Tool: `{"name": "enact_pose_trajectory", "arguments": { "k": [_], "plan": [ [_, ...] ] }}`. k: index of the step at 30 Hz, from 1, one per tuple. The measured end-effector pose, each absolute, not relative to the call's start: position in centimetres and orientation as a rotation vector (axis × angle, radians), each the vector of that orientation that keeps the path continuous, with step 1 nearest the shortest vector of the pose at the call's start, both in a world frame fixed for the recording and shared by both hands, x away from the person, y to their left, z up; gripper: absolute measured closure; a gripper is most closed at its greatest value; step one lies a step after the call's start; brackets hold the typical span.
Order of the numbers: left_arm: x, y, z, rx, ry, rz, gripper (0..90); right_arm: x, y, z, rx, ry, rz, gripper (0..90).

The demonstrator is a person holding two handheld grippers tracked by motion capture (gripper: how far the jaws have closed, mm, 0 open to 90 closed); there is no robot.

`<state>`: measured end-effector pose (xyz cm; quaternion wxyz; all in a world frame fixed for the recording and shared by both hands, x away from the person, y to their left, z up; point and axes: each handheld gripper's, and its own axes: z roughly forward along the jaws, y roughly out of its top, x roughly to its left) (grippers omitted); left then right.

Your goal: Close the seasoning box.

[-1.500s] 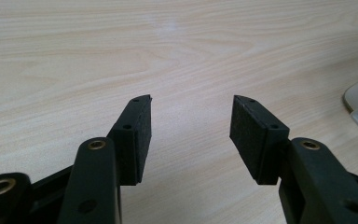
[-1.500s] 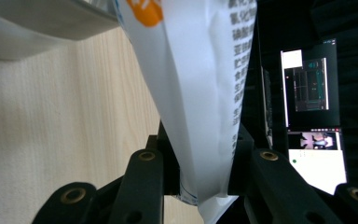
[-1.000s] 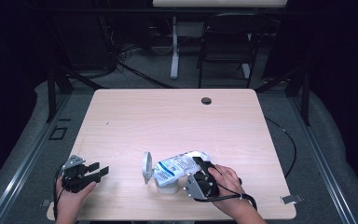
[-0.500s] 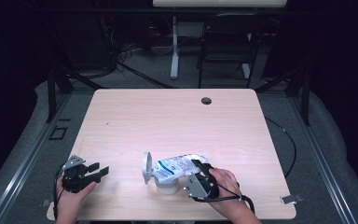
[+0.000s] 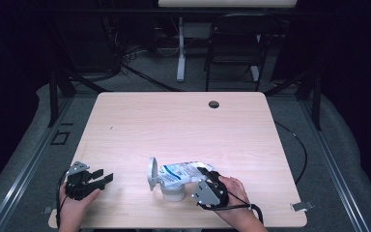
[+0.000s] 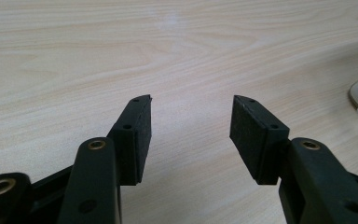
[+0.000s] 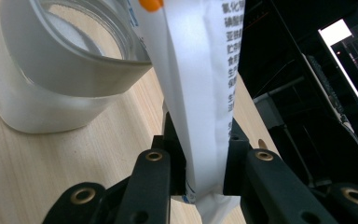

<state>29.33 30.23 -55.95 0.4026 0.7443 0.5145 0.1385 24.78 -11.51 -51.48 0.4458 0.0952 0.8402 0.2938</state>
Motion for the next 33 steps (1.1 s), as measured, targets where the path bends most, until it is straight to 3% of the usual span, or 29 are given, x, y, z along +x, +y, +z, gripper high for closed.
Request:
{"name": "enact_pose_trajectory", "arguments": {
  "k": [33],
  "plan": [
    [29.22, 30.46, -55.96, 1.883, 1.309, 0.368, 48.7, 25.16, -11.82, -51.98, 0.417, 2.044, 0.984, 79.9]
  ]
}}
